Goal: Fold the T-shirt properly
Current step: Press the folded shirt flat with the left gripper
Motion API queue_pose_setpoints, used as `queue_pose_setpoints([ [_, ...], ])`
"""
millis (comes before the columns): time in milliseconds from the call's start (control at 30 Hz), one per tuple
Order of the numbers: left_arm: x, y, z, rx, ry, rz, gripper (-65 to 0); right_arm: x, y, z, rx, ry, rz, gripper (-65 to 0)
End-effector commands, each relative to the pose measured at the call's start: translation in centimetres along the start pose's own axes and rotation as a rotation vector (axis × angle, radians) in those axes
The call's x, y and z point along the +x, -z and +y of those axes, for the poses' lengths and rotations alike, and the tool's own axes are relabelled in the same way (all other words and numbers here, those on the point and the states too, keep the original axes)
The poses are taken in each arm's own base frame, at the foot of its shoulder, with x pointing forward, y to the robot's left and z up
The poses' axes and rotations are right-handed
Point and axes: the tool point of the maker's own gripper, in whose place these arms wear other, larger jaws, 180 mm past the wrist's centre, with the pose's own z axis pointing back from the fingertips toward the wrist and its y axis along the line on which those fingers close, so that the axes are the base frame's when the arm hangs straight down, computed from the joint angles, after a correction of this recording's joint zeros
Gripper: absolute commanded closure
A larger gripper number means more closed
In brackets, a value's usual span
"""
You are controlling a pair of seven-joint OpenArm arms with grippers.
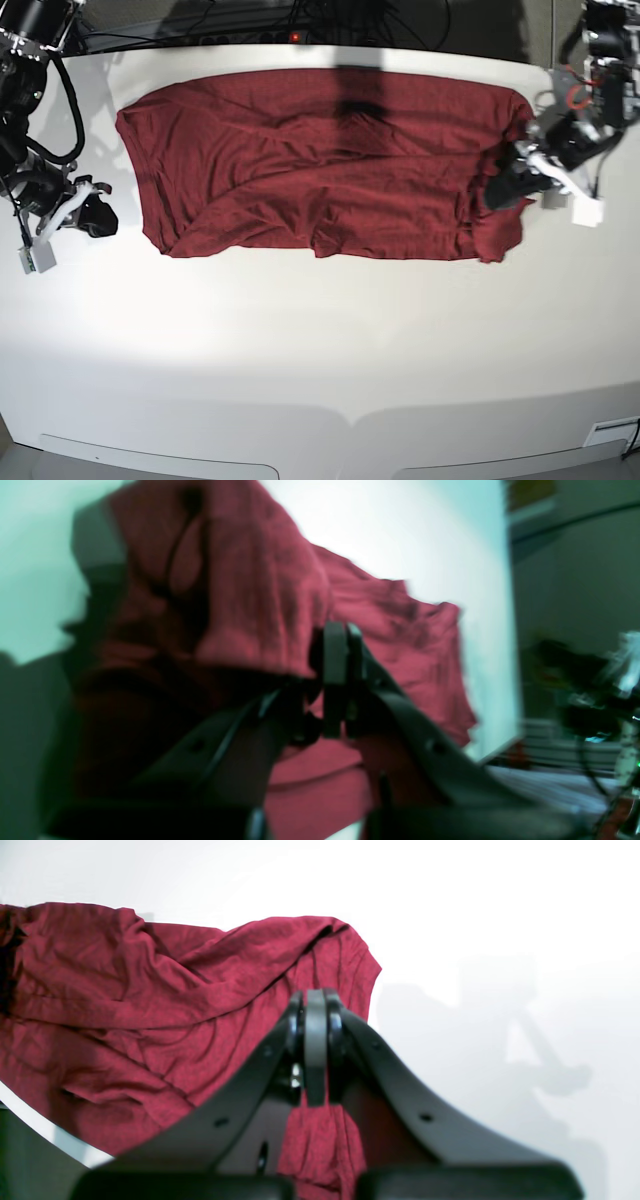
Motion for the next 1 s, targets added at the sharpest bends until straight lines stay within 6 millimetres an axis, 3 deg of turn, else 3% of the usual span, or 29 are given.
queue_pose_setpoints([
  [0,0.2,1.0,-2.3,-0.066,0.02,-0.014,0.0,1.8,-0.6,-0.1,0.001,-0.027,-0.049,0.0],
  [167,-4.5,5.8,-7.8,-0.165,0.04,0.034,0.0,1.8,-0.6,-0.1,0.001,-0.027,-0.049,0.0],
  [267,-5.3,8.0,-10.1,-0.173,0.065,0.008,0.0,1.7,-0.6,-0.1,0.001,-0.027,-0.047,0.0],
  [433,-5.2,10.2,-11.3,-0.118,0.107,-0.006,0.0,1.7,-0.6,-0.1,0.001,-0.027,-0.044,0.0],
  [667,-5.6,10.7,-12.1,-0.128,0.136,0.019,0.0,1.7,-0.6,-0.1,0.002,-0.027,-0.046,0.0],
  [700,-5.6,10.8,-12.2,-0.133,0.134,0.017,-4.5,1.7,-0.6,-0.1,0.002,-0.027,-0.046,0.0],
  [800,-5.4,10.5,-14.0,-0.229,0.107,0.001,-28.3,1.7,-0.6,-0.1,0.002,-0.027,-0.046,0.0],
  [900,-5.3,9.5,-17.1,-0.409,0.115,-0.012,-30.7,1.7,-0.6,-0.1,0.001,-0.027,-0.046,0.0],
  [967,-5.3,9.2,-18.1,-0.467,0.121,-0.006,-30.7,1.7,-0.6,-0.1,0.001,-0.027,-0.045,0.0],
])
